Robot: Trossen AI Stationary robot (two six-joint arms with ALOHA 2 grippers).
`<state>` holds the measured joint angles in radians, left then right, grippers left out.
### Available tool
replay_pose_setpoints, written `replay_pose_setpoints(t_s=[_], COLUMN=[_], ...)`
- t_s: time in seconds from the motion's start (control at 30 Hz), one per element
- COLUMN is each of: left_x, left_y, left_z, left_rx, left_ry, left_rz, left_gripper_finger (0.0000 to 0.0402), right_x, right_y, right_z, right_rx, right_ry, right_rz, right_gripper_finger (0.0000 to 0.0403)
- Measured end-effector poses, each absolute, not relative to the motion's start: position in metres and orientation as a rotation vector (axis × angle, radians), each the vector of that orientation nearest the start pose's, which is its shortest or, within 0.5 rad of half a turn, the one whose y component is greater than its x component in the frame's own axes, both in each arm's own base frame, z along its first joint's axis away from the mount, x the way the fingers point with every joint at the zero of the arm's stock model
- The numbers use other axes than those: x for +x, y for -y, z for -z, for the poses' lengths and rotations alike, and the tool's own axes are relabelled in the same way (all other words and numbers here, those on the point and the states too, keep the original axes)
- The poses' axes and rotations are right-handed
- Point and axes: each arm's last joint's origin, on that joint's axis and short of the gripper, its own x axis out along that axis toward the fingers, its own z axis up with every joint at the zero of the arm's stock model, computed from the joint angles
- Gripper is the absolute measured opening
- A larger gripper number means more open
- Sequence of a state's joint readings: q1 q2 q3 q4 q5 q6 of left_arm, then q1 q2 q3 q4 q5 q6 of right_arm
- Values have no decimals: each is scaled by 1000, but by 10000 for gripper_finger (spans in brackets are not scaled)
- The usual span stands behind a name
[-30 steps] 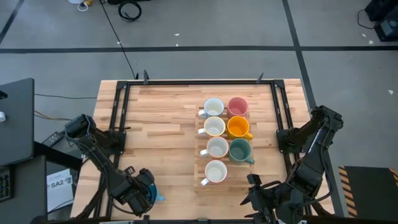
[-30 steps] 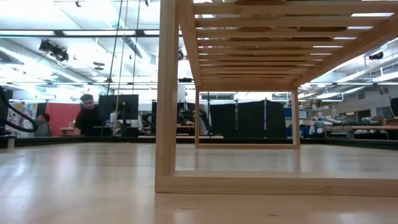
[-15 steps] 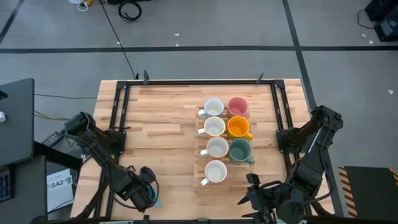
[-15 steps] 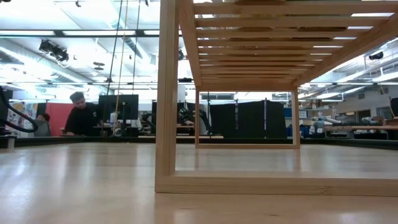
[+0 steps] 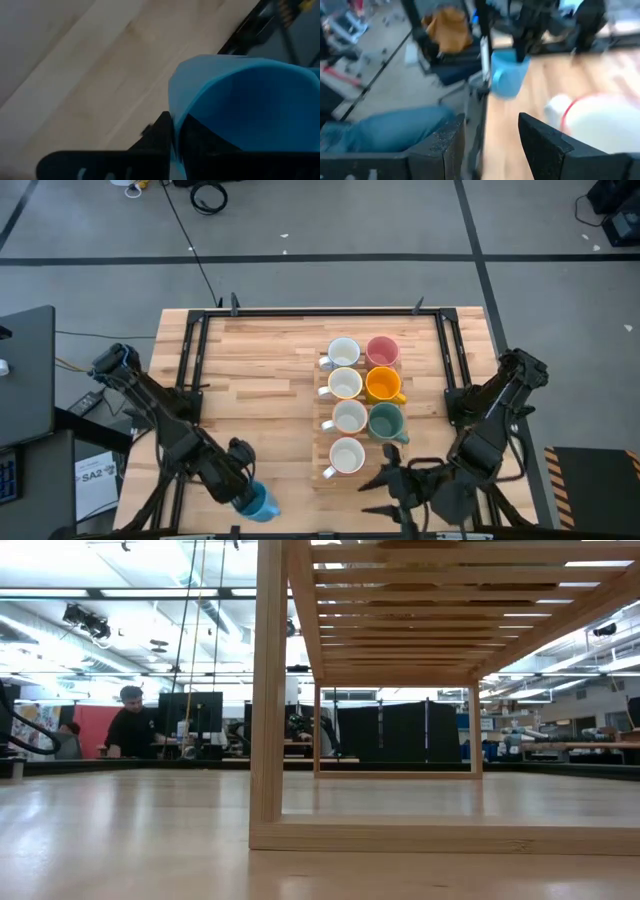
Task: Place coffee mugs
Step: Put the blue mug on the shelf
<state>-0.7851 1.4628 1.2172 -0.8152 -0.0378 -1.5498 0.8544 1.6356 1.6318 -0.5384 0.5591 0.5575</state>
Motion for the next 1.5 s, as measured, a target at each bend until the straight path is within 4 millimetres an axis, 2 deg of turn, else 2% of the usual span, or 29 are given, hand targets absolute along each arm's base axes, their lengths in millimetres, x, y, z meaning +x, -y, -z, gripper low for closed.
replay_pose_setpoints(t_s=[0.37,0.67,0.8,1.07,1.33,1.5], left_x=[201,196,198,205,209,210], left_y=[160,115,100,83,74,72], left_z=[-326,-354,-359,-359,-359,-361], left_rx=[-1104,-1156,-1136,-1065,-1021,-1024], left_ry=[-1043,-784,-723,-681,-652,-634], left_rz=[-175,-240,-264,-299,-321,-323], left_gripper_finger=[25,25,25,25,25,25], right_x=[286,314,324,341,348,359], right_y=[-235,-199,-183,-150,-137,-134], right_z=[-399,-401,-401,-401,-400,-387], right_rx=[66,78,87,107,95,29], right_ry=[-253,-228,-232,-249,-262,-298], right_rz=[-115,2,21,13,-13,5], right_gripper_finger=[187,187,187,187,187,187])
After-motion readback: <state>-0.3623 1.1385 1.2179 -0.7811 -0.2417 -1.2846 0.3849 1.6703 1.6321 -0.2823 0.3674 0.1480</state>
